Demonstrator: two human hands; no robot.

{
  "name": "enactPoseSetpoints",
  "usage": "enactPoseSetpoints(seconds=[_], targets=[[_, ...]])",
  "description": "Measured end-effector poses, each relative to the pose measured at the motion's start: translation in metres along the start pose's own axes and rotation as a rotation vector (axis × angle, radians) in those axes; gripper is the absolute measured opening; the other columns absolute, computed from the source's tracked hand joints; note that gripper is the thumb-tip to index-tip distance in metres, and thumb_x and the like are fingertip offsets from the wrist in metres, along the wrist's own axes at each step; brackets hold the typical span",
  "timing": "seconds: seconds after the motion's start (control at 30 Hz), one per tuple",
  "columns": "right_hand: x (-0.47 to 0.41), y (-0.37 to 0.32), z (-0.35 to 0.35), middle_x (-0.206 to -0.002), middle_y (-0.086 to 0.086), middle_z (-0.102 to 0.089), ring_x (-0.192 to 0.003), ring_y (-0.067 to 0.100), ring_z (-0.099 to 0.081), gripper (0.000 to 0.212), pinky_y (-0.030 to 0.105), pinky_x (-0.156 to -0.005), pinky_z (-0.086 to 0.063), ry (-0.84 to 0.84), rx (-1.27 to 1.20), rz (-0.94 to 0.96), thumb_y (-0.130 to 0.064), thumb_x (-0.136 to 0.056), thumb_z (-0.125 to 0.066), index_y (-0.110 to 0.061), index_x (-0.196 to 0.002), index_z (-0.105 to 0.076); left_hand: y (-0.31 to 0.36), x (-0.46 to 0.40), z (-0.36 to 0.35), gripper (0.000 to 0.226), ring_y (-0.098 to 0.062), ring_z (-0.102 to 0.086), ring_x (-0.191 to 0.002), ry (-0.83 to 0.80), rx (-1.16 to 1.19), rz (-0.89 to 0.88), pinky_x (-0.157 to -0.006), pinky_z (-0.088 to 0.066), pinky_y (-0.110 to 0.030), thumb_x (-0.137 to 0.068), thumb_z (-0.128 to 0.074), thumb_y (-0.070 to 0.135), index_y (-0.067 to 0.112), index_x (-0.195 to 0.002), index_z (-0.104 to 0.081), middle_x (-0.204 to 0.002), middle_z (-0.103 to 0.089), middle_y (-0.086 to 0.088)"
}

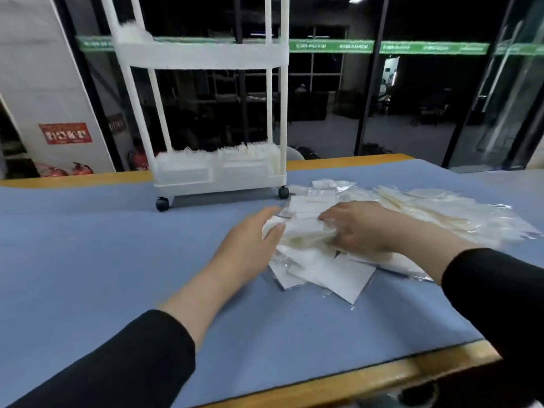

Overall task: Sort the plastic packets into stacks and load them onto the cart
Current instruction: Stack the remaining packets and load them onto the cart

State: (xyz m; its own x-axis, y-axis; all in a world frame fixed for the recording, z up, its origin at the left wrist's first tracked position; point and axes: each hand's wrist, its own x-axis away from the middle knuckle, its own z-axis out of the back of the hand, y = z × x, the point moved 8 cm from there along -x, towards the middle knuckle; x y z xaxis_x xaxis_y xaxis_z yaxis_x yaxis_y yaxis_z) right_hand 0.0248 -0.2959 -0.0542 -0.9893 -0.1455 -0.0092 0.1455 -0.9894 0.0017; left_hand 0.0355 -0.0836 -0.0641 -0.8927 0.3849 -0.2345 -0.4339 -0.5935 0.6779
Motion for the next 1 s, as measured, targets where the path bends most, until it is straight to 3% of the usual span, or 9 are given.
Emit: enactPoseSetpoints(seconds=[0.2,0.37,0.47,0.57,0.63,0.7,0.8,0.9,1.0], targets=[[0.002,-0.014,0.032,-0.125,-0.009,-0.062,-0.112,0.021,-0.059,0.026,0.039,-0.092,-0.046,0.244,0.065,-0.006,-0.038,-0.100,-0.051,-0.030,-0.117,-0.068,-0.002,0.008,0.013,0.055,-0.011,-0.035,-0.146,0.040,-0.015,-0.034,-0.117,-0.029,-0.027,-0.103,-0.050,0.044,0.033,-0.155,-0.035,-0.158,-0.040,0.010],[0.001,-0.019,0.061,-0.107,-0.007,-0.063,-0.098,0.024,-0.059,0.021,0.041,-0.084,-0.049,0.350,-0.139,-0.034,-0.037,-0.104,-0.048,-0.025,-0.108,-0.065,-0.004,0.002,0.036,0.059,-0.004,-0.040,-0.139,0.144,0.140,-0.073,-0.112,-0.035,-0.027,-0.100,-0.056,0.047,0.043,-0.154,-0.031,-0.153,-0.041,0.019],[-0.009,-0.042,0.074,-0.096,-0.009,-0.063,-0.087,0.017,-0.059,0.022,0.042,-0.081,-0.052,0.370,-0.277,-0.004,-0.041,-0.103,-0.049,-0.026,-0.095,-0.063,-0.005,-0.002,0.063,0.063,0.001,-0.042,-0.132,0.262,0.308,-0.094,-0.106,-0.034,-0.022,-0.096,-0.054,0.058,0.040,-0.153,-0.034,-0.149,-0.043,0.020],[-0.025,-0.085,0.075,-0.092,-0.011,-0.065,-0.086,0.011,-0.060,0.024,0.035,-0.082,-0.052,0.338,-0.404,0.076,-0.047,-0.101,-0.050,-0.029,-0.089,-0.061,-0.017,0.003,0.102,0.057,0.007,-0.054,-0.114,0.453,0.456,-0.104,-0.093,-0.040,-0.012,-0.091,-0.046,0.068,0.040,-0.140,-0.049,-0.120,-0.061,0.022],[-0.038,-0.117,0.072,-0.086,-0.007,-0.061,-0.083,0.016,-0.058,0.030,0.036,-0.080,-0.049,0.331,-0.463,0.111,-0.047,-0.100,-0.051,-0.023,-0.084,-0.057,-0.036,0.008,0.130,0.041,0.014,-0.058,-0.099,0.607,0.552,-0.089,-0.081,-0.040,-0.005,-0.093,-0.049,0.063,0.036,-0.120,-0.062,-0.101,-0.066,0.026],[-0.054,-0.149,0.065,-0.075,-0.005,-0.052,-0.073,0.015,-0.051,0.036,0.032,-0.070,-0.043,0.341,-0.492,0.142,-0.046,-0.098,-0.056,-0.020,-0.075,-0.046,-0.058,0.011,0.149,0.035,0.010,-0.058,-0.076,0.694,0.553,-0.052,-0.069,-0.041,-0.006,-0.093,-0.052,0.060,0.029,-0.100,-0.067,-0.075,-0.064,0.028],[-0.077,-0.184,0.035,-0.073,-0.005,-0.047,-0.068,0.012,-0.045,0.042,0.035,-0.068,-0.042,0.330,-0.524,0.155,-0.047,-0.093,-0.065,-0.019,-0.073,-0.041,-0.103,0.011,0.156,0.055,0.000,-0.043,-0.058,0.703,0.512,0.058,-0.057,-0.035,-0.015,-0.091,-0.050,0.062,0.010,-0.089,-0.069,-0.059,-0.051,0.017],[-0.091,-0.191,0.007,-0.082,-0.008,-0.050,-0.076,0.012,-0.051,0.040,0.041,-0.072,-0.047,0.310,-0.455,0.136,-0.055,-0.085,-0.069,-0.025,-0.076,-0.045,-0.136,0.001,0.146,0.049,-0.003,-0.053,-0.064,0.629,0.508,0.189,-0.062,-0.040,-0.021,-0.097,-0.058,0.053,0.009,-0.080,-0.072,-0.071,-0.067,0.005],[-0.091,-0.179,0.013,-0.089,-0.013,-0.056,-0.083,0.011,-0.055,0.033,0.037,-0.073,-0.046,0.389,-0.484,0.125,-0.056,-0.081,-0.073,-0.028,-0.088,-0.056,-0.134,-0.011,0.131,0.046,-0.007,-0.058,-0.066,0.505,0.462,0.208,-0.064,-0.043,-0.022,-0.098,-0.060,0.048,0.008,-0.080,-0.072,-0.076,-0.071,-0.001]])
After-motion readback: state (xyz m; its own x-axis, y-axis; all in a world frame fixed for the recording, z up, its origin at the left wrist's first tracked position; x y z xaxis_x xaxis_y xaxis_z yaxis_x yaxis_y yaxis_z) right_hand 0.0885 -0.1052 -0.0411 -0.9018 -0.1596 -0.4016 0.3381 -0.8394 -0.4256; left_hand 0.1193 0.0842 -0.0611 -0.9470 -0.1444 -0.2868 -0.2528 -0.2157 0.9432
